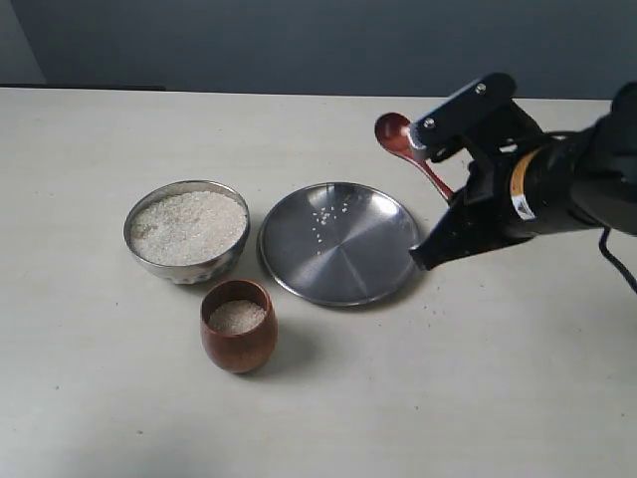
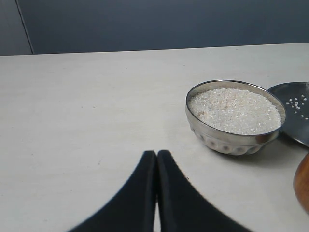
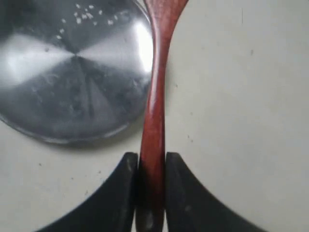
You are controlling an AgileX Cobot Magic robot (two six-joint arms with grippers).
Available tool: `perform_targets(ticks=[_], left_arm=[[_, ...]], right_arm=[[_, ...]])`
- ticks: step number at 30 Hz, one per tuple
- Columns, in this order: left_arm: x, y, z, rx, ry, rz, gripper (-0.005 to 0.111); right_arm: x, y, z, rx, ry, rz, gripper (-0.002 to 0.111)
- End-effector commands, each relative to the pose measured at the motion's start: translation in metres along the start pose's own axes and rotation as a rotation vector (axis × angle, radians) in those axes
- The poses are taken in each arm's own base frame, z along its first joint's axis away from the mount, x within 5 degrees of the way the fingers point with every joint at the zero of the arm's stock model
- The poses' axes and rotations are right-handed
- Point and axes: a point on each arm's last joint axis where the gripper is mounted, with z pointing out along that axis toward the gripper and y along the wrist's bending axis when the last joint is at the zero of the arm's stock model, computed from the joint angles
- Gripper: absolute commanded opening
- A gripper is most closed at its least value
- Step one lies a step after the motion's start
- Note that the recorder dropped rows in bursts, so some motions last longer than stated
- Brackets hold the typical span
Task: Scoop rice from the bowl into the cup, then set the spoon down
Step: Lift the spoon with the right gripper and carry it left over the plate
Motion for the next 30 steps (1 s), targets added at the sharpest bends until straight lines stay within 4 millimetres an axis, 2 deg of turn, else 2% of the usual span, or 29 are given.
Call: perform_targets(ticks=[1,6,12,18,23,30], left_arm=[[0.001,0.0,0.0,-0.002,-0.006,-0.002,0.0],[0.001,0.0,0.0,-0.002,-0.006,-0.002,0.0],[0.001,0.0,0.0,-0.002,-0.006,-0.002,0.0],[0.001,0.0,0.0,-0.002,-0.006,-0.002,0.0],[0.001,0.0,0.0,-0.002,-0.006,-0.002,0.0],[0.001,0.0,0.0,-0.002,-0.006,-0.002,0.0]], right_arm=[[-0.028,0.014,-0.008,-0.026,0.02,-0.129,-0.001],[-0.055,0.033,-0.006,-0.044,0.071,-0.214,-0.001],[-0.079,0.058,0.007,-0.045,0.129,-0.335,-0.001],[-0.099,0.074,0.011,-0.045,0.128,-0.352,-0.001],[-0.106,0.076,0.011,-0.047,0.1,-0.352,-0.001],[-0.103,0.076,0.018,-0.017,0.137,-0.435,-0.001]])
